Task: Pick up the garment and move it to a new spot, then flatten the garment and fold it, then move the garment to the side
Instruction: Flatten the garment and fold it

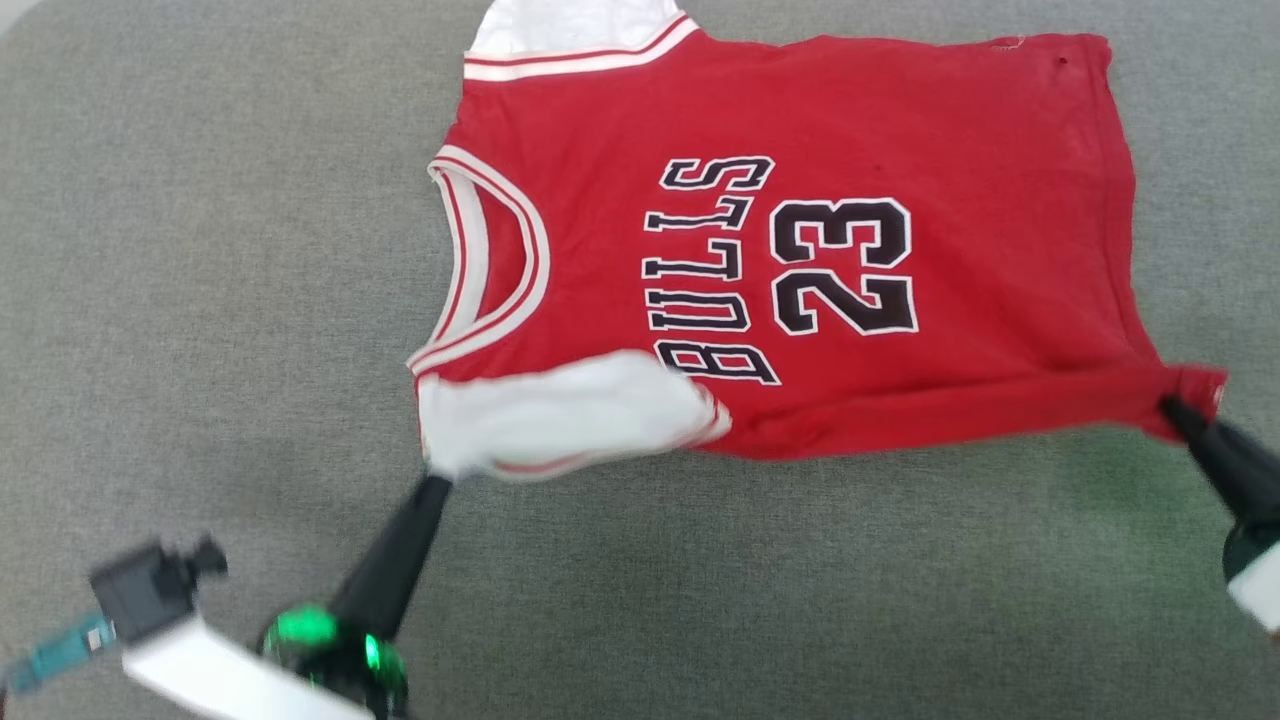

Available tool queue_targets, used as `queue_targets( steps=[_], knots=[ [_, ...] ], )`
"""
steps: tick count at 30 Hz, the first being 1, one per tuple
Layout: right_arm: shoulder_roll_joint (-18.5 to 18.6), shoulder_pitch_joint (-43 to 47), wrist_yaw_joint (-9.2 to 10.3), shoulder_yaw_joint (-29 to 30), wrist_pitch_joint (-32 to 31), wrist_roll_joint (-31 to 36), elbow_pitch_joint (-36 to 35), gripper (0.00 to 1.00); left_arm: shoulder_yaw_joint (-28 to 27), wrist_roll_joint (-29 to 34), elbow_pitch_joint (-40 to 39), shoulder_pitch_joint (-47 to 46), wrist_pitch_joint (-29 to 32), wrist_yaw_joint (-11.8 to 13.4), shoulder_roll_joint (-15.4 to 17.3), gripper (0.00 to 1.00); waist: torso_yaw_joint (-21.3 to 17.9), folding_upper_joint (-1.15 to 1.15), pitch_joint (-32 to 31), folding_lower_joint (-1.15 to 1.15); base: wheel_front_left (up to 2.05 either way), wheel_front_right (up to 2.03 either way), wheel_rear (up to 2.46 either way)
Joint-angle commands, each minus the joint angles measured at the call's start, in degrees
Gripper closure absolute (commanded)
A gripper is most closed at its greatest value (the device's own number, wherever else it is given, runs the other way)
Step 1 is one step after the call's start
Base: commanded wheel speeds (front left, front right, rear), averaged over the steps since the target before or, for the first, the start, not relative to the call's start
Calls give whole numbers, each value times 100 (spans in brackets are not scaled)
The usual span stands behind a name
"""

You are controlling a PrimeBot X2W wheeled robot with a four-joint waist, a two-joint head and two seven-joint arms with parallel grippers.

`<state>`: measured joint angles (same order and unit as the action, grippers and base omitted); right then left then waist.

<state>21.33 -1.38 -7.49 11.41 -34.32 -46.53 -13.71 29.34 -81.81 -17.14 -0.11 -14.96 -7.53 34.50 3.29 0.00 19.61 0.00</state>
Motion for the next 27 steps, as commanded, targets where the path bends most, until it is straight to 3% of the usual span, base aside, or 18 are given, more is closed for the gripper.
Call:
queue_targets(
  steps=[1,8,15,20,27],
  knots=[
    [-51,-227,0,60,-9,44,21,100,12,-40,24,-308,49,11,30,100,-12,0,-1,0,0,0,0],
    [-23,-1102,0,-19,-62,254,465,100,240,-266,564,-1807,643,11,91,100,-91,0,191,0,0,0,0],
    [-50,-2000,0,-369,-27,424,1144,100,18,-599,1587,-3101,889,11,-37,100,-195,0,487,0,0,0,0],
    [-17,-2413,0,-662,116,534,1564,100,46,-564,2469,-3676,1027,11,-87,100,-249,0,672,0,0,0,0],
    [37,-2667,0,-969,380,655,1996,100,229,-454,3089,-3945,1042,12,-91,100,-314,0,839,0,0,0,0]
  ],
)
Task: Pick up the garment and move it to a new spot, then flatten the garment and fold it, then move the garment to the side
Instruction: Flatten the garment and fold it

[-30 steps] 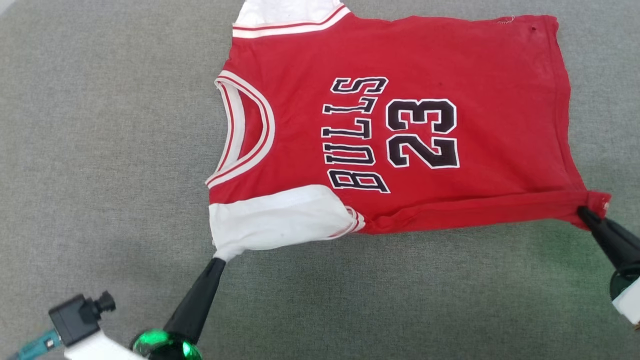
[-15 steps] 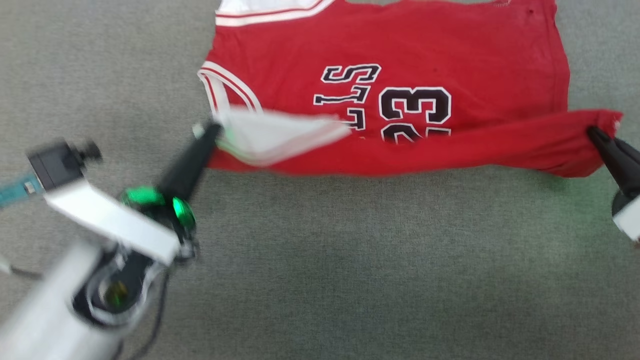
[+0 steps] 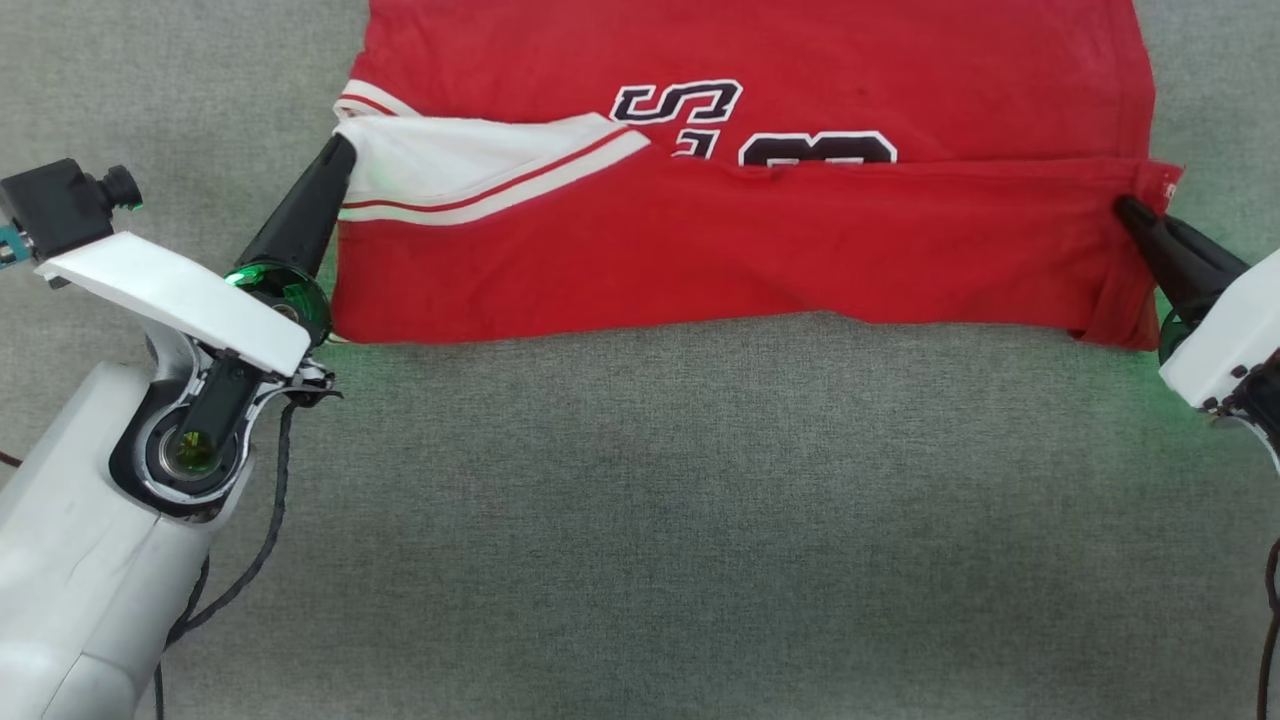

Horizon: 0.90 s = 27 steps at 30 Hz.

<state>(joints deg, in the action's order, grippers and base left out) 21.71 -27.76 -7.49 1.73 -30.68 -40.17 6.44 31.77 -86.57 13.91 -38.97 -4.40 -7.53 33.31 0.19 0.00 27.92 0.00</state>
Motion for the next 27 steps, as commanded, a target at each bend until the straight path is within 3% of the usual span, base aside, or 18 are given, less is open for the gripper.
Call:
queue_targets(
  steps=[1,9,11,12,13,20,24,27],
  knots=[
    [12,-55,0,-32,62,23,56,100,21,25,53,-96,-25,11,17,100,-1,0,30,0,0,0,0],
    [67,-220,0,-274,427,50,332,97,495,454,633,-407,-70,11,124,100,9,0,82,0,0,0,0],
    [113,-238,0,-352,544,115,355,55,695,610,713,-513,-79,11,198,53,18,0,26,0,0,0,0],
    [121,-229,0,-383,578,129,378,8,794,718,739,-579,-75,11,256,16,26,0,-16,0,0,0,0],
    [120,-221,0,-415,603,145,401,0,907,847,768,-641,-48,11,349,0,32,0,-61,0,0,0,0],
    [215,-25,0,-449,776,159,329,0,1548,1104,452,-1008,280,12,884,0,126,0,-453,0,0,0,0],
    [269,131,0,-353,816,185,221,0,2021,1187,266,-1107,1212,12,1305,0,174,0,-586,0,0,0,0],
    [272,200,0,-253,804,189,133,0,2314,1154,213,-1171,2013,130,1428,0,177,0,-608,0,0,0,0]
  ],
)
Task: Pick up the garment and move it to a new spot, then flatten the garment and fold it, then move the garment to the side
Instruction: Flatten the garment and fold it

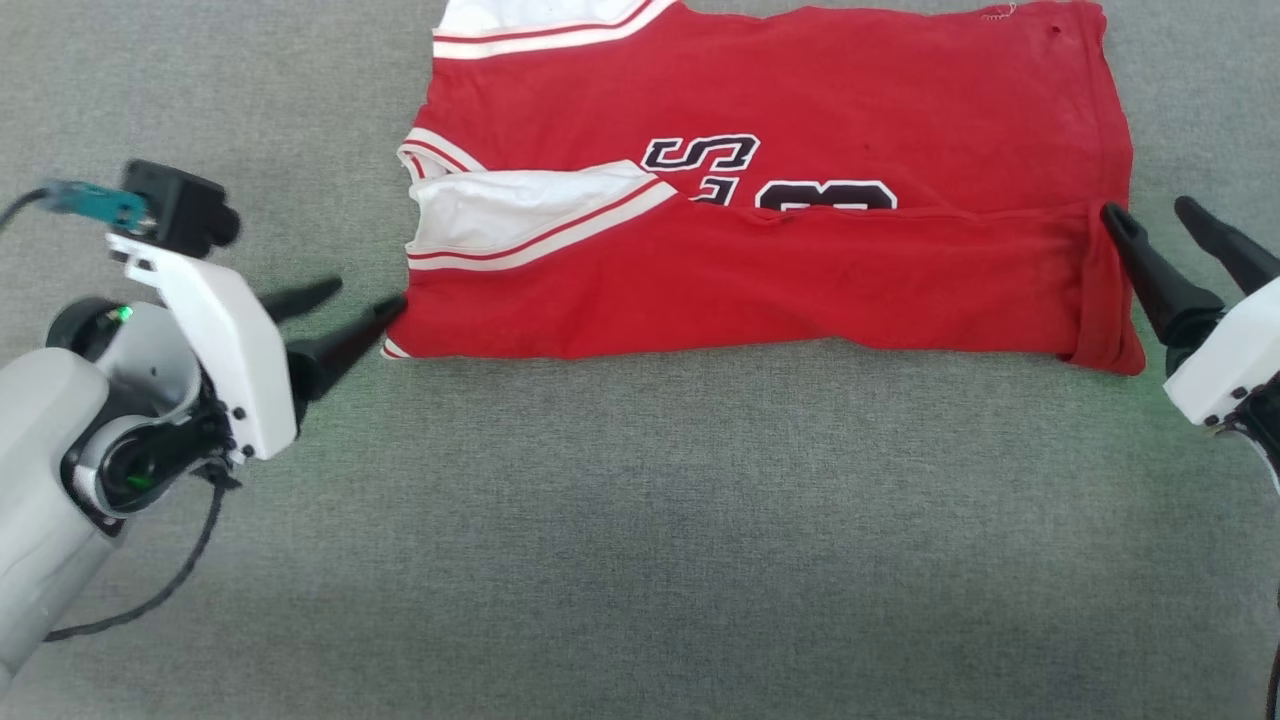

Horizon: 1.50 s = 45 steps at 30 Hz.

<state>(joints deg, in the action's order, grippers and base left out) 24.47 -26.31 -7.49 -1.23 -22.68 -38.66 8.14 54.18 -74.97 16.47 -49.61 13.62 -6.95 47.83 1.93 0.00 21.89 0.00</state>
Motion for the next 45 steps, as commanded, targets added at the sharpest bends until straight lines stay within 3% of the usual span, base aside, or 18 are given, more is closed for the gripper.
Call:
queue_targets(
  steps=[1,7,14,15,17,23,29,36,40,41,43,44,45],
  knots=[
    [-12,76,0,59,-15,46,-79,0,124,-108,-50,-102,453,175,-15,0,-6,0,2,0,0,0,0],
    [-82,35,0,35,-93,91,-333,0,256,-399,39,-169,1196,447,-65,0,-202,0,213,0,0,0,0],
    [-134,28,0,58,-158,136,-536,0,355,-633,519,-109,1542,417,-324,0,-394,0,390,0,0,0,0],
    [-147,26,0,54,-184,142,-561,0,418,-686,698,-91,1667,367,-400,50,-443,0,415,0,0,0,0],
    [-124,35,0,37,-229,172,-583,0,440,-737,812,-71,1741,319,-477,100,-473,0,430,0,0,0,0],
    [300,169,0,-269,-695,412,-807,0,407,-825,895,-115,1756,167,-550,100,-461,0,432,0,0,0,0],
    [914,257,0,-598,-1843,469,-1004,0,408,-763,805,-179,1647,50,-667,100,-281,0,452,0,0,0,0],
    [1093,48,1,-1060,-3069,485,-923,0,357,-677,740,-287,1458,-5,-777,100,-128,0,598,0,0,0,0],
    [944,-93,1,-1121,-3228,443,-733,0,366,-639,727,-312,1364,-23,-836,100,-69,0,677,0,0,0,0],
    [912,-116,1,-1108,-3232,425,-686,16,371,-631,730,-302,1346,-21,-845,100,-61,0,685,0,0,0,0],
    [880,-142,1,-1113,-3237,399,-619,91,390,-623,731,-281,1318,-29,-866,100,-47,0,681,0,0,0,0],
    [871,-134,1,-1074,-3207,393,-581,100,389,-642,725,-261,1309,-34,-873,100,-44,0,668,0,0,0,0],
    [903,-127,1,-1039,-3197,413,-554,100,384,-649,709,-249,1269,-39,-879,100,-36,0,649,0,0,0,0]
  ],
)
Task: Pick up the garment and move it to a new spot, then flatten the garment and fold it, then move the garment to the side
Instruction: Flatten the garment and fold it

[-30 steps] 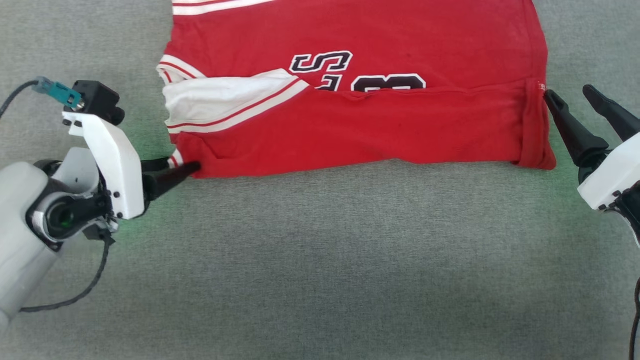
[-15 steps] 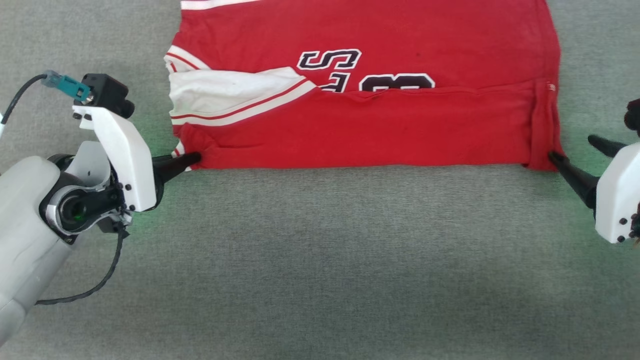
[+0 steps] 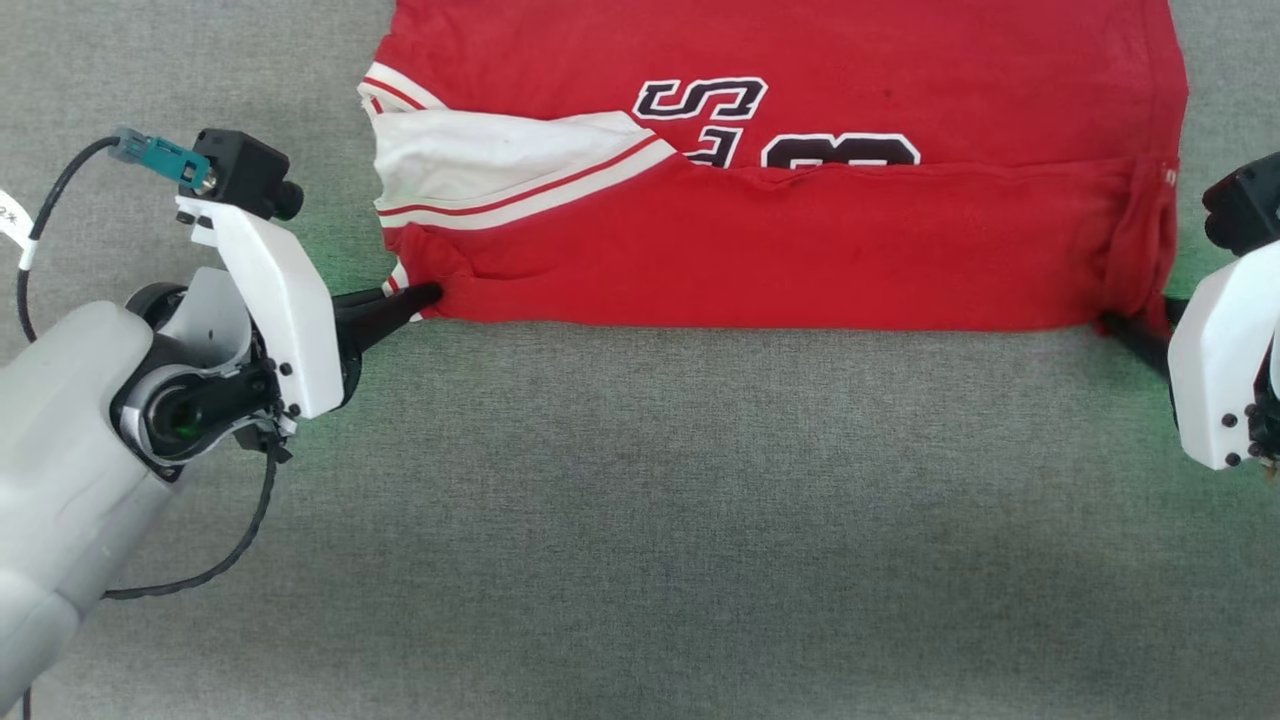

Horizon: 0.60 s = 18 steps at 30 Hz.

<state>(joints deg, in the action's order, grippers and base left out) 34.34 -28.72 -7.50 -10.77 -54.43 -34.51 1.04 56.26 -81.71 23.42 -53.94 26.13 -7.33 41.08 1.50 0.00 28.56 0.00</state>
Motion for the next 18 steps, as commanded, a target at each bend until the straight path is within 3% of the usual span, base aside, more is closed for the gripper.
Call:
queue_targets(
  steps=[1,10,18],
  knots=[
    [-67,120,2,-45,23,8,156,100,160,23,0,198,-27,-6,-208,100,15,0,-45,0,0,0,0],
    [-75,257,2,217,305,-144,40,100,62,-158,-347,492,-309,-16,122,100,38,0,-384,0,0,0,0],
    [240,1136,2,508,-55,-491,-475,100,33,-286,-1441,1251,-717,-17,869,100,115,0,-644,0,0,0,0]
  ],
)
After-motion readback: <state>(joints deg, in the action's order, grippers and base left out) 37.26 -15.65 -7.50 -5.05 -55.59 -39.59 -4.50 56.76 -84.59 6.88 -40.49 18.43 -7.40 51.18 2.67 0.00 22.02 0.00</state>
